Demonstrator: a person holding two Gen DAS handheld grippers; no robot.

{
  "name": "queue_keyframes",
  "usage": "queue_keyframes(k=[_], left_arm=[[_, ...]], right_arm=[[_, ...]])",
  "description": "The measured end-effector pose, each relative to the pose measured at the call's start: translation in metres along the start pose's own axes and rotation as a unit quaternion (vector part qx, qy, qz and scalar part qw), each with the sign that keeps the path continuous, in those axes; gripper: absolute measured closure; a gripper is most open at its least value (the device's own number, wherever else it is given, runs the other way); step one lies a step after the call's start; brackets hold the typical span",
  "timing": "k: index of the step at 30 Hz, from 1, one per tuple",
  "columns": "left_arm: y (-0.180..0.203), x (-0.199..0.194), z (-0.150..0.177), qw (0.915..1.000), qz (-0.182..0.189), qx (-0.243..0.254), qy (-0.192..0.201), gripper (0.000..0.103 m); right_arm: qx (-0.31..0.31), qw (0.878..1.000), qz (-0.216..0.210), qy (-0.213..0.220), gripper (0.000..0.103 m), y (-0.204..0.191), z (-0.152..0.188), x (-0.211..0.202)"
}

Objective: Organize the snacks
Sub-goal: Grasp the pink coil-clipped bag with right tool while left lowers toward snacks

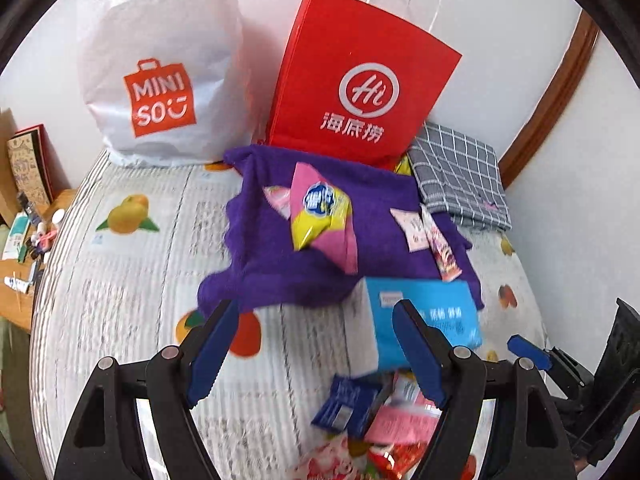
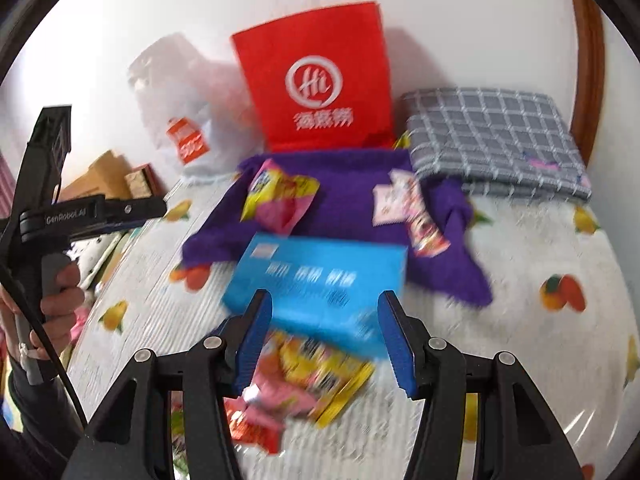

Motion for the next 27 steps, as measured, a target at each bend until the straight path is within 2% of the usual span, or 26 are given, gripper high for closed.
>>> queue_keyframes(k=[8, 14, 18, 22, 24, 27], left_arm=[[-0.008, -0.008, 0.035, 0.9998, -0.006, 0.013, -0.012, 0.025], [-0.018, -0.014, 0.051, 0.9998, -0.008, 0.015, -0.01, 0.025], [-0.024, -0.016, 0.058, 0.9999, -0.004, 0.008, -0.012, 0.025], [-0.029, -0.017, 0.063, 0.9999, 0.001, 0.001, -0.012, 0.025], [-0.031, -0.017, 0.065, 0.9999, 0.007, -0.006, -0.012, 0.025], [-0.034, -0.015, 0.07, 0.9997, 0.014, -0.015, -0.017, 0.025]], right_arm=[[-0.016, 0.999, -0.027, -0.019, 0.047, -0.032, 0.034, 0.011], [-0.046, 0.998, -0.028, -0.04, 0.048, -0.05, 0.05, 0.026], [-0.054, 0.996, -0.024, -0.063, 0.055, -0.052, 0.057, 0.031], [-0.047, 0.995, -0.038, -0.078, 0.055, -0.053, 0.064, 0.024], [-0.049, 0.995, -0.045, -0.081, 0.052, -0.054, 0.067, 0.023], [-0.075, 0.993, -0.029, -0.09, 0.044, -0.06, 0.075, 0.029]])
Point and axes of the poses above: each gripper's, at about its wrist camera, not at the fingertips, and x roughly the way its jaws point, y to its right, z to its underside, the point moved 6 cm from there along x, roughly the way its jaws point, and after that the axes turned 7 degrees about y, right-handed, at the moved point
